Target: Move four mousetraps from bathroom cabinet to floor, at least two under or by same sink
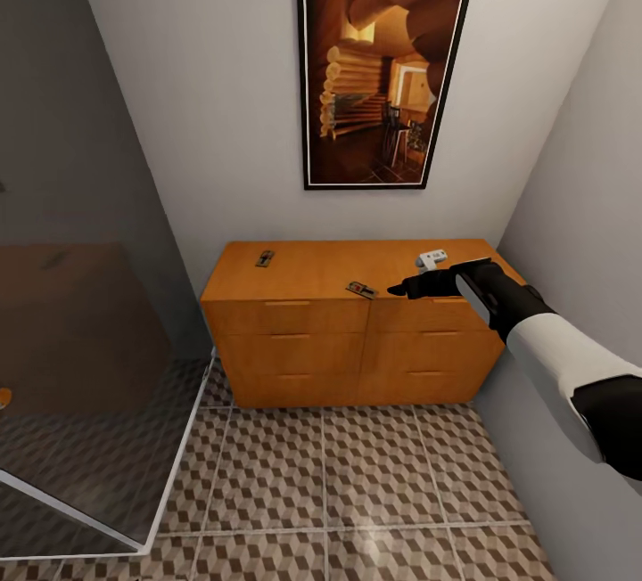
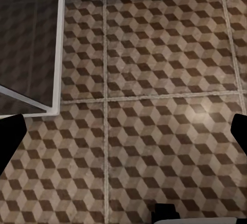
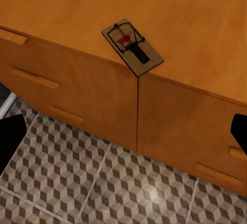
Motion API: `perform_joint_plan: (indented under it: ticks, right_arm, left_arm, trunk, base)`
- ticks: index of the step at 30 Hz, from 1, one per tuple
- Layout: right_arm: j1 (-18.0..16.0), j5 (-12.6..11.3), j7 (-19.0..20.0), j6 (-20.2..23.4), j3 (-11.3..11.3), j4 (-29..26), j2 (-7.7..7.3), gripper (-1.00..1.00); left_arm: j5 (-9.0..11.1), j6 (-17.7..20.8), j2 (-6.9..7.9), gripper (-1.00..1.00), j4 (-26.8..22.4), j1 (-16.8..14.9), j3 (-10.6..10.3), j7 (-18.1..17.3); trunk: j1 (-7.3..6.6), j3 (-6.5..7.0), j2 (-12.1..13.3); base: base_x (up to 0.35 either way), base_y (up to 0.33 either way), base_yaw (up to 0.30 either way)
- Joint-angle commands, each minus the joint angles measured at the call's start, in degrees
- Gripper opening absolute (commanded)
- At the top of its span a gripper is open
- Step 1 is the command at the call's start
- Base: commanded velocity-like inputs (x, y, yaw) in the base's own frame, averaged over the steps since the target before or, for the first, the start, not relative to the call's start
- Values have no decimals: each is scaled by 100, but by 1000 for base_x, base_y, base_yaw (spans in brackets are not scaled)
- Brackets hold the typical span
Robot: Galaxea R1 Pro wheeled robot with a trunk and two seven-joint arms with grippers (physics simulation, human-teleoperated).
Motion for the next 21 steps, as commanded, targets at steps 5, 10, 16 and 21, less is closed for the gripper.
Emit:
perform_joint_plan:
  ticks: [5,10,16,21]
  right_arm:
    - [-6,-32,-24,34,41,-7,-7,100]
    - [-6,-29,-28,34,43,-2,-12,100]
    - [-6,-31,-28,33,43,-1,-6,100]
    - [-6,-31,-28,28,43,0,-10,100]
  left_arm:
    - [26,-37,-3,100,24,-12,-37,7]
    - [27,-37,-4,100,24,-12,-38,7]
    - [25,-37,-4,100,24,-12,-35,7]
    - [26,-37,-4,100,24,-12,-38,7]
  trunk:
    - [4,-11,-12]
    - [4,-11,-12]
    - [4,-11,-12]
    - [4,-11,-12]
  base:
    - [0,0,0]
    - [0,0,0]
    - [0,0,0]
    - [2,0,0]
